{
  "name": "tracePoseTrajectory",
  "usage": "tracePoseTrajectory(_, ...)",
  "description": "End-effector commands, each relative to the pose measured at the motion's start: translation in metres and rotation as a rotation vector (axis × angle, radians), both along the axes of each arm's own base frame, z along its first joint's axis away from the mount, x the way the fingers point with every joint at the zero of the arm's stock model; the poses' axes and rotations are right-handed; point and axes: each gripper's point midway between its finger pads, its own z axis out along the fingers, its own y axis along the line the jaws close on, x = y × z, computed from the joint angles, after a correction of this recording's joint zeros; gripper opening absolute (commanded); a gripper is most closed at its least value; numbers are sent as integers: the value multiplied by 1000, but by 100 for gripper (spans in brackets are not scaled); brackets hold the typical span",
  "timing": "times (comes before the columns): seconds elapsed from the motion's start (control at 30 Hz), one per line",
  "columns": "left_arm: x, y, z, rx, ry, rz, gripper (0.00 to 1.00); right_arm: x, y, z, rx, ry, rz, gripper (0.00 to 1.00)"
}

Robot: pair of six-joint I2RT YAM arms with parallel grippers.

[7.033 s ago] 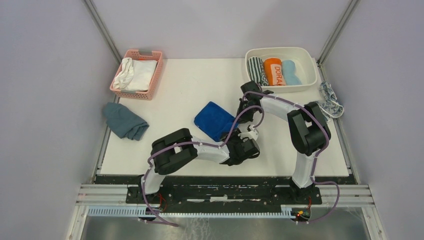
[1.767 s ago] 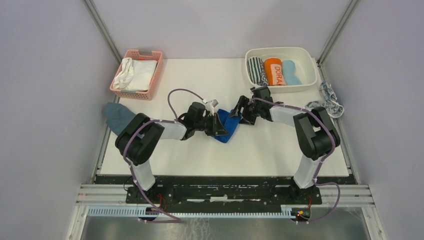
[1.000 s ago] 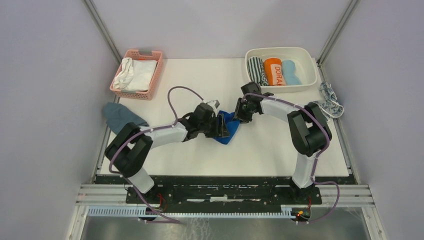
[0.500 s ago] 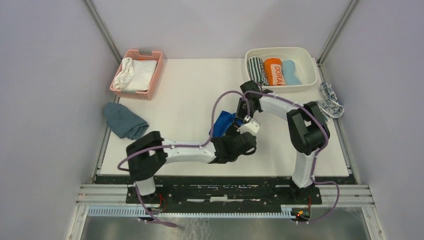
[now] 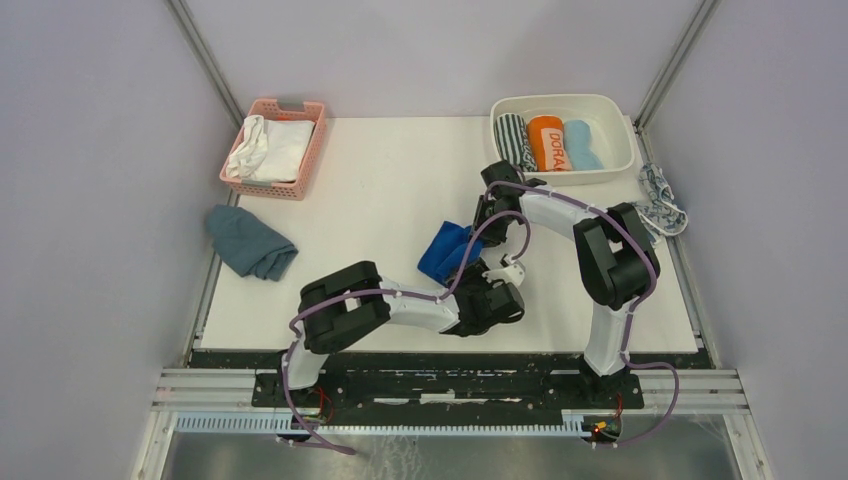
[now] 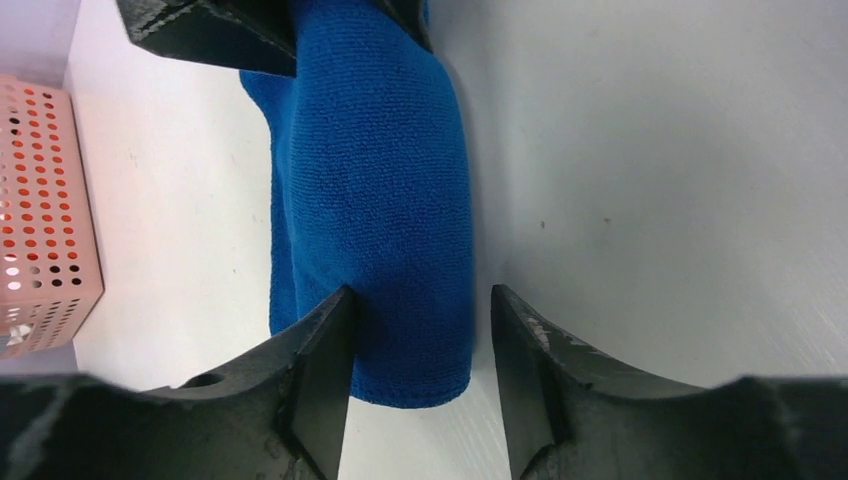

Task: Roll the towels
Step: Roll the towel at the center of the board.

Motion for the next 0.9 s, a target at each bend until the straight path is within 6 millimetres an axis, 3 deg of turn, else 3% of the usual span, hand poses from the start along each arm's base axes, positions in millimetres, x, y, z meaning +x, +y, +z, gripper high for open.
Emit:
tracePoseTrajectory(0.0, -2, 9, -23, -13, 97, 9, 52, -2, 4, 5, 23, -19, 40, 33)
tracePoseTrajectory(0.1, 0, 16, -20, -117, 181, 24, 42, 3, 9, 17, 79, -74, 72, 41)
tracePoseTrajectory(0.23, -7, 10, -16, -321, 390, -16, 36, 8, 10, 37, 155, -138, 90, 56)
tracePoseTrajectory(0.3, -7, 1, -5, -498, 510, -48, 34, 12, 7, 48, 186, -181, 85, 63)
tracePoseTrajectory(0.47, 2, 9, 15, -866, 752, -37, 33, 15, -5, 67, 220, -248, 75, 75)
tracePoseTrajectory(0.67, 8, 12, 15, -1146, 1006, 10, 33, 11, 3, 56, 279, -211, 77, 79)
tracePoseTrajectory(0.87, 8, 15, 1, -1195, 1105, 80, 33, 15, 11, 35, 324, -179, 36, 83)
